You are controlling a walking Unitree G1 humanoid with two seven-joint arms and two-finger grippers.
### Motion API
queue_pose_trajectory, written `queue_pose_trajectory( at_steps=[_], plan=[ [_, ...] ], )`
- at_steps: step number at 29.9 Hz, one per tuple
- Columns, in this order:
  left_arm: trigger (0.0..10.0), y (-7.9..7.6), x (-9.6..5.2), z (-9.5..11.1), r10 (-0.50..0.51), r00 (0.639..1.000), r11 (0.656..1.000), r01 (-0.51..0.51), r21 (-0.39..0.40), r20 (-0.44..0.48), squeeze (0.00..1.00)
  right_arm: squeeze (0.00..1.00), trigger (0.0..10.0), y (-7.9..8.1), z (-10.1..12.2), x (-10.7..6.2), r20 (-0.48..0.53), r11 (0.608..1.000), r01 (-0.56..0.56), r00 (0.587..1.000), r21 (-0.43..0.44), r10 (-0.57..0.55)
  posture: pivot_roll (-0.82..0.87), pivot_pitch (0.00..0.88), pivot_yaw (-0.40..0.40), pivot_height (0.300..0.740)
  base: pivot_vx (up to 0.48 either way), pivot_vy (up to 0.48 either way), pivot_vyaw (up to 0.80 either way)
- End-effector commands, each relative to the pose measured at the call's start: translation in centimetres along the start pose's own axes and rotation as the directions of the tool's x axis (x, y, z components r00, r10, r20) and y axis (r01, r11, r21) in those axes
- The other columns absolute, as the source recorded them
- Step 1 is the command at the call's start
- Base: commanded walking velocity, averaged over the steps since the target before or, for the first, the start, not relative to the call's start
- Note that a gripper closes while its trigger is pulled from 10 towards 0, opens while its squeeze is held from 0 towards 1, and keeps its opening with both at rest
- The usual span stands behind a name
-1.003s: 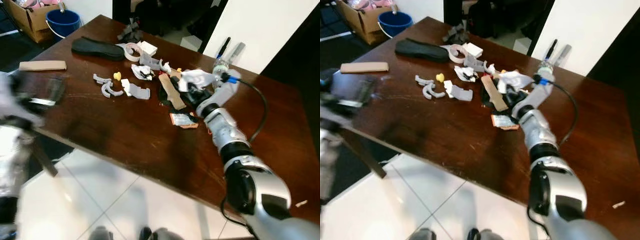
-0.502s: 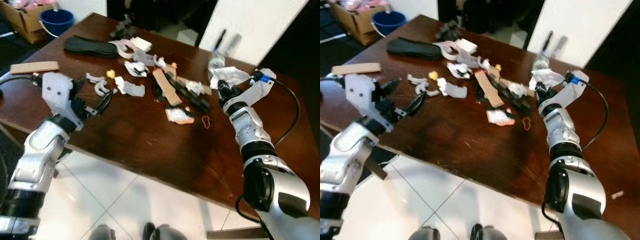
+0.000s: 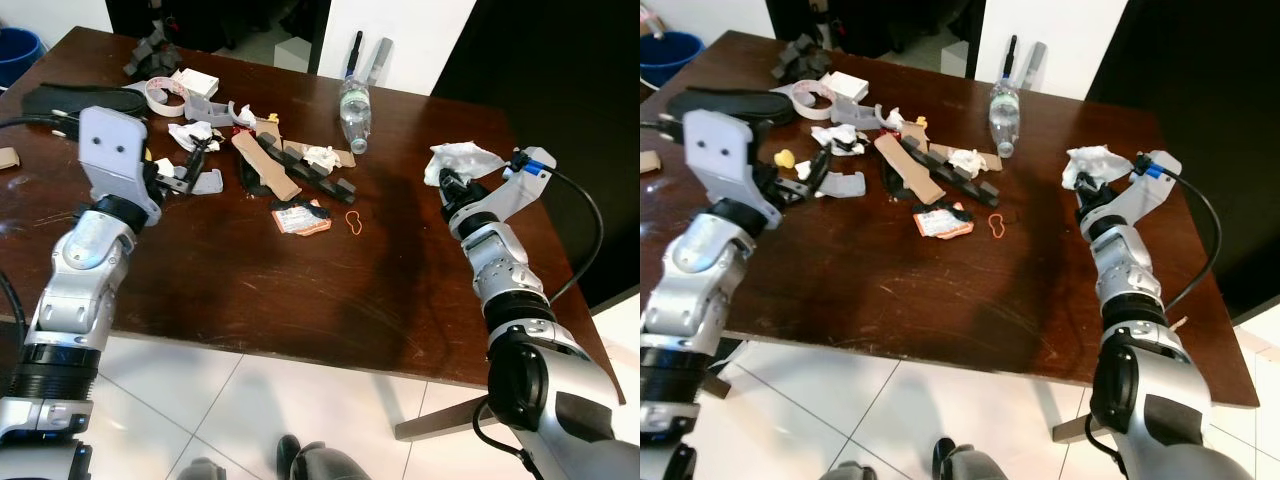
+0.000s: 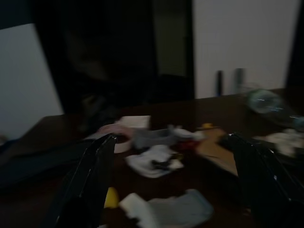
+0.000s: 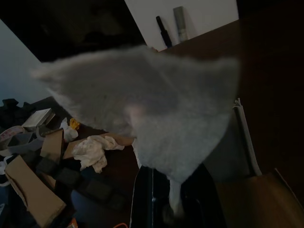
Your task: Picking trash to rubbish bin
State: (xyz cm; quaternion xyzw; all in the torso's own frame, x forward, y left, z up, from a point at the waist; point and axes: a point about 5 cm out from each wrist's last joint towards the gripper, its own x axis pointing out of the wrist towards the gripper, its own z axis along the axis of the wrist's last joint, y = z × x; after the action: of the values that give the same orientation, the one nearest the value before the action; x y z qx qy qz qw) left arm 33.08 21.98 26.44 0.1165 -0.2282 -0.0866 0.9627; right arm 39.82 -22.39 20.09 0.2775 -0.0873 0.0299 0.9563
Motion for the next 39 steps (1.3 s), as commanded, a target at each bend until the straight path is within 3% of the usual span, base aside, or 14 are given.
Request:
queue_pose_trajectory(
  at_steps=[1, 5, 12, 39],
  plan=[
    [10.0, 0.5, -0.5, -0.9, 0.031, 0.999, 0.999, -0.031, 0.007, -0.042, 0.0, 0.0, 10.0, -0.2, -0.1, -0.1, 0.004, 1.0, 0.005, 1.0, -0.003, -0.005, 0.14, 0.166, -0.099, 0.74, 0.0, 0.0, 0.0],
    [10.0, 2.3, -1.4, -1.3, 0.125, 0.989, 0.991, -0.121, 0.059, -0.073, 0.0, 0.0, 10.0, 0.5, -0.8, 0.0, -0.008, 1.0, -0.004, 1.0, 0.004, 0.004, 0.16, 0.145, -0.093, 0.74, 0.146, 0.0, 0.0],
    [10.0, 3.0, -2.0, -1.2, 0.133, 0.988, 0.988, -0.126, 0.089, -0.08, 0.0, 0.0, 10.0, 1.2, -1.0, 0.3, -0.004, 1.0, -0.017, 1.0, 0.022, 0.017, 0.18, 0.137, -0.085, 0.74, 0.304, 0.0, 0.0],
    [10.0, 1.6, -0.8, -0.9, 0.074, 0.995, 0.994, -0.068, 0.09, -0.066, 0.0, 0.0, 10.0, 0.7, -0.6, 0.2, 0.018, 1.0, -0.002, 1.0, 0.029, 0.001, 0.16, 0.108, -0.069, 0.74, 0.308, 0.0, 0.0]
  ],
)
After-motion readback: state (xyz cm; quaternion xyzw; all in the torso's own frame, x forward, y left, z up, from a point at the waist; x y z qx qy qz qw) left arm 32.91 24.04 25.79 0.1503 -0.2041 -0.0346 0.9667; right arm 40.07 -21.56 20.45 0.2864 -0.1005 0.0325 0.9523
